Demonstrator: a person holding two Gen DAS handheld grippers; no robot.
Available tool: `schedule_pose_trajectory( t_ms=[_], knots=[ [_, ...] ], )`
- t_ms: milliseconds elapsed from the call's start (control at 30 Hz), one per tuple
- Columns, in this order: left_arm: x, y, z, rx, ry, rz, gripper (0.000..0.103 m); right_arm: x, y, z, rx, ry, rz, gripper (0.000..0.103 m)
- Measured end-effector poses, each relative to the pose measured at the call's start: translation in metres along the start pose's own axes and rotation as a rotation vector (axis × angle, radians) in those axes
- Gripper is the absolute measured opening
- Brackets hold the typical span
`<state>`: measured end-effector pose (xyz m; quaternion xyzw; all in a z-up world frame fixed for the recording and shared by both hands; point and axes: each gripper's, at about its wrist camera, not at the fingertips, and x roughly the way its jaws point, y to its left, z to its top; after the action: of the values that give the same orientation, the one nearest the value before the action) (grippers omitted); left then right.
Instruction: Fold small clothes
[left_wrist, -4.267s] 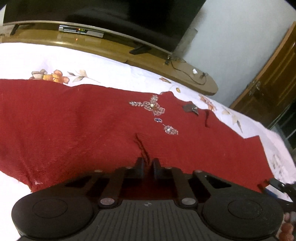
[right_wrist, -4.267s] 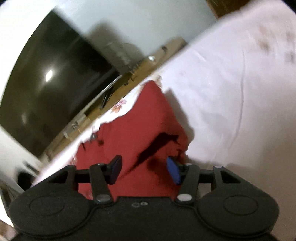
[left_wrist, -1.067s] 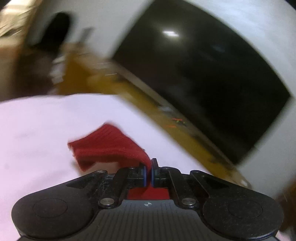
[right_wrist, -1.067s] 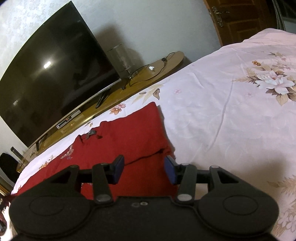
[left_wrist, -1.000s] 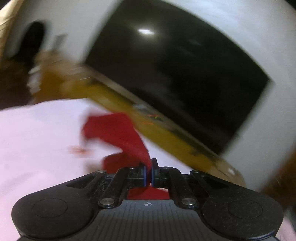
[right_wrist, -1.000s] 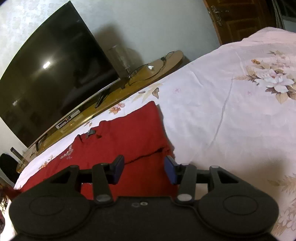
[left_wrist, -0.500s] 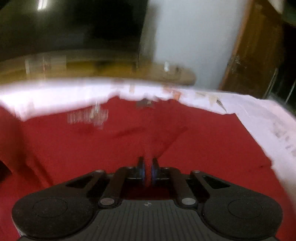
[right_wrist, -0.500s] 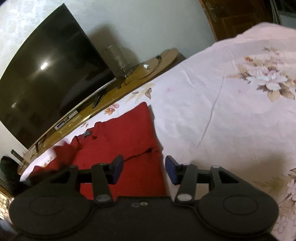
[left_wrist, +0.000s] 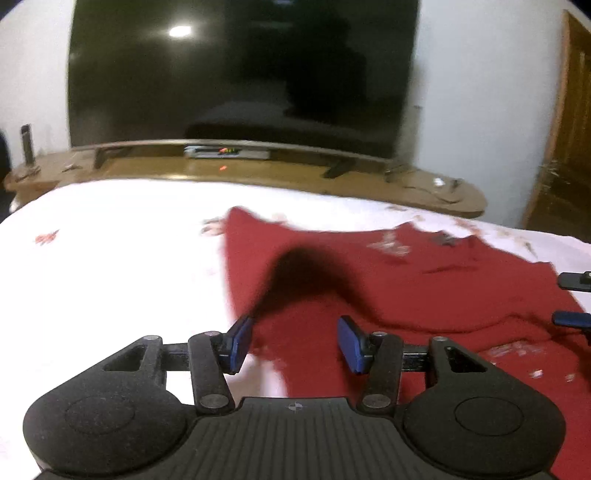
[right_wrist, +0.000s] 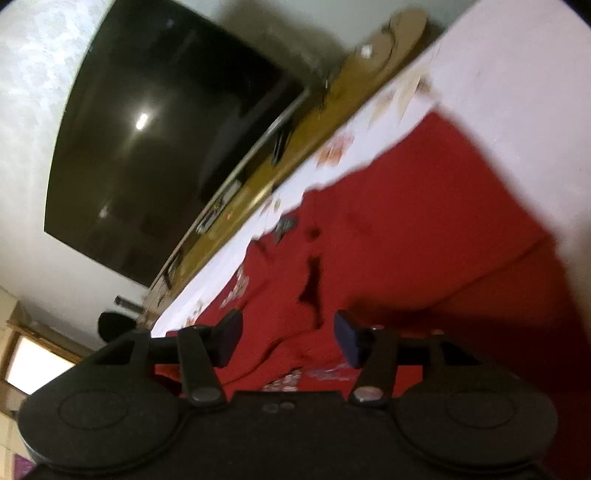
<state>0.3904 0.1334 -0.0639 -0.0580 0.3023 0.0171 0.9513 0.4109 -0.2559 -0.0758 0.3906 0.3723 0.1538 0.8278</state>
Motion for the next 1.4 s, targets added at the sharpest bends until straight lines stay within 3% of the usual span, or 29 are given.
schedule_pose_trajectory(
  t_ms=[267,333,400,467,733,867,1200,1400],
  knots=[
    [0.027,0.014,-0.025,-0.066,0.065,-0.005,0.051,0.049,-0.013,-0.005,0.151,0.061,0.002,0.043],
    [0.030,0.015,-0.026,-0.072,0.061,-0.008,0.051,0.053,-0.012,-0.004,0.147,0.054,-0.005,0.032],
    [0.032,0.017,-0.026,-0.071,0.066,-0.010,0.051,0.056,-0.009,-0.003,0.115,0.055,-0.031,0.012],
    [0.034,0.017,-0.026,-0.061,0.075,-0.011,0.051,0.057,-0.003,-0.001,0.064,0.048,-0.050,0.007],
    [0.029,0.010,-0.026,0.013,0.071,0.010,0.048,0.008,0.075,0.016,-0.352,-0.123,-0.056,0.006],
    [0.028,0.011,-0.025,0.021,0.077,-0.011,0.033,-0.020,0.087,0.025,-0.443,-0.173,-0.069,0.006],
    [0.028,0.005,-0.022,0.046,0.093,-0.036,0.013,-0.027,0.031,0.025,-0.396,-0.136,-0.210,0.006],
    [0.025,0.004,-0.022,0.042,0.101,-0.046,0.005,-0.041,0.025,0.019,-0.389,-0.142,-0.209,0.006]
  ],
)
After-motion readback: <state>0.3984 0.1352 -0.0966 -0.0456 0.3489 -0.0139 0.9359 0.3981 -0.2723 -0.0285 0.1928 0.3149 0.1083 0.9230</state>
